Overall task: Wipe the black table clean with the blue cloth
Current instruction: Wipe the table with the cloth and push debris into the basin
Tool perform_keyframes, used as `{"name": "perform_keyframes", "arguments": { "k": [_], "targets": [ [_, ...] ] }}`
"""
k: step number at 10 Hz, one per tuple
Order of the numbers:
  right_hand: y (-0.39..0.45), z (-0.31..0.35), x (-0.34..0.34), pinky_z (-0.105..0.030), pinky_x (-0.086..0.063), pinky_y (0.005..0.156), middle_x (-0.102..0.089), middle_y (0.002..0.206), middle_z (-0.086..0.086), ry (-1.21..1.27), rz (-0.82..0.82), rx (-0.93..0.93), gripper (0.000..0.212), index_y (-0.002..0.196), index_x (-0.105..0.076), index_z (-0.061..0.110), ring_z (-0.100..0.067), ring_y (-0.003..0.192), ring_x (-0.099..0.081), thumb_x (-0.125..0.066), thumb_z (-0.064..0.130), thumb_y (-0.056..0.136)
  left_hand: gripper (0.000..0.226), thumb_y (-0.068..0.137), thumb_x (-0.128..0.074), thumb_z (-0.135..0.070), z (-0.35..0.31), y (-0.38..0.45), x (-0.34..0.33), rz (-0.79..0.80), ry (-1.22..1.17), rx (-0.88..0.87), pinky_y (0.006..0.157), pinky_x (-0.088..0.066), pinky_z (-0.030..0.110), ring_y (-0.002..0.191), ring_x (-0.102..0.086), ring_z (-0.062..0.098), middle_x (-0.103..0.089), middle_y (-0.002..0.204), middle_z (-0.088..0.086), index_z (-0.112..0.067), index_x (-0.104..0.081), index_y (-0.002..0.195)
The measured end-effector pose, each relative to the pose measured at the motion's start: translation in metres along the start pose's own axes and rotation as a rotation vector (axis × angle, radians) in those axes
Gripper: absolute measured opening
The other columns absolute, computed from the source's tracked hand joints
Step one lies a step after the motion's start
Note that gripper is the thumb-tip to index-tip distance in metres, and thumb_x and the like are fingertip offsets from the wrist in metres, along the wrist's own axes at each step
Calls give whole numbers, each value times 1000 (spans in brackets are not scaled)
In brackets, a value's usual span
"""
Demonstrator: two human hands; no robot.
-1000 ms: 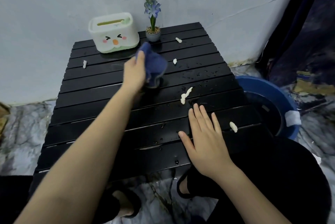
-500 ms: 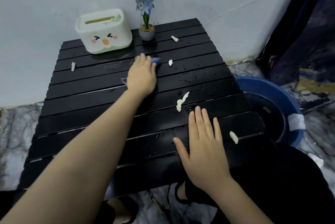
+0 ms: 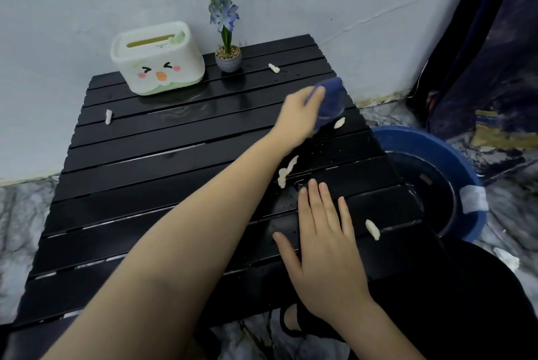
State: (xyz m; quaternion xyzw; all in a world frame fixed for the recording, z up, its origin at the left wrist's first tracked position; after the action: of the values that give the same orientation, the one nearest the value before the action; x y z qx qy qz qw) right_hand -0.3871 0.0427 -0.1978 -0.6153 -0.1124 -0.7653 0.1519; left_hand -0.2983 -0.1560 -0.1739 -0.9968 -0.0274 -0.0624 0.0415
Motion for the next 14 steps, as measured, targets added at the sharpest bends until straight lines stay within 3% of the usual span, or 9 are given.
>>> {"name": "perform_keyframes", "arguments": {
  "k": [1, 3, 4, 5, 6, 8, 12, 13, 14],
  "targets": [
    [-1, 0, 0, -52, -18, 122, -17, 165, -14, 8, -13, 7, 77, 155, -23, 3, -26, 154, -8, -26, 57, 101, 25, 106, -45, -23, -4, -7, 58, -171, -158, 7, 60, -44, 26, 72, -60, 19, -68, 88, 13, -8, -65, 101],
    [-2, -1, 0, -52, -19, 122, -19, 164, -15, 6, -38, 14, 76, 154, -26, 2, -27, 154, -11, -29, 56, 101, 33, 103, -44, -34, 6, -74, 227, -570, 450, -93, 70, -45, 8, 89, -61, 12, -69, 93, -4, -15, -69, 112],
    [-2, -1, -1, -52, -18, 123, -18, 164, -15, -2, -44, 9, 77, 154, -26, 2, -26, 154, -10, -27, 57, 101, 36, 99, -43, -42, 33, -114, 293, -575, 714, -17, 94, -44, 32, 113, -62, 29, -71, 113, 6, -30, -68, 121],
    [-2, -2, -2, -51, -16, 123, -17, 165, -14, -7, -45, 15, 77, 155, -25, 2, -25, 154, -9, -25, 58, 101, 48, 95, -46, -60, 65, -137, 312, -402, 866, 146, 117, -29, 40, 146, -35, 20, -40, 157, -9, -53, -42, 142],
    [-2, -1, -3, -51, -16, 123, -17, 165, -14, -5, -48, 18, 78, 155, -24, 2, -25, 154, -8, -24, 58, 100, 56, 101, -34, -58, 82, -134, 299, -297, 1108, 141, 124, -11, 48, 155, -7, 29, -5, 168, -3, -41, -28, 154],
    [-2, 0, -3, -51, -15, 124, -17, 165, -14, -19, -55, 11, 78, 155, -24, 2, -25, 154, -8, -23, 59, 100, 53, 106, -33, -44, 73, -100, 232, -310, 1091, 82, 121, -21, 42, 154, -16, 28, -15, 167, 4, -21, -38, 153],
    [-2, -1, 0, -49, -15, 124, -19, 164, -14, -29, -69, 25, 78, 155, -25, 3, -25, 154, -11, -24, 59, 100, 40, 106, -42, -32, 20, -22, 45, 110, 738, -198, 119, -30, 37, 147, -36, 21, -43, 156, 4, -19, -53, 143],
    [-3, -1, -1, -48, -11, 125, -16, 165, -12, -21, -67, 30, 78, 156, -22, 5, -23, 155, -7, -23, 60, 100, 34, 105, -48, -19, 7, -28, 75, -91, 323, -112, 98, -42, 7, 122, -59, 16, -65, 124, -1, -5, -61, 132],
    [-3, -3, -2, -46, -8, 125, -14, 166, -12, -4, -66, 32, 79, 156, -20, 6, -22, 155, -4, -21, 61, 100, 35, 105, -47, -22, 0, -56, 115, -214, 181, -54, 88, -41, 2, 110, -58, 6, -66, 119, 0, -5, -61, 133]
  ]
}}
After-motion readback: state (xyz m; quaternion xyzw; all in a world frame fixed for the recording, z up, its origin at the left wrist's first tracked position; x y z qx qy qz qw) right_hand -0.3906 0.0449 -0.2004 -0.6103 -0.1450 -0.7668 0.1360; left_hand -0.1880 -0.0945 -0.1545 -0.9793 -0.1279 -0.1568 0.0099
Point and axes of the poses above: each hand's wrist, its own y-axis towards the middle knuckle, its own x-axis out of the back of the hand, z = x × y, the point moved 6 cm from there along y, towards the middle knuckle
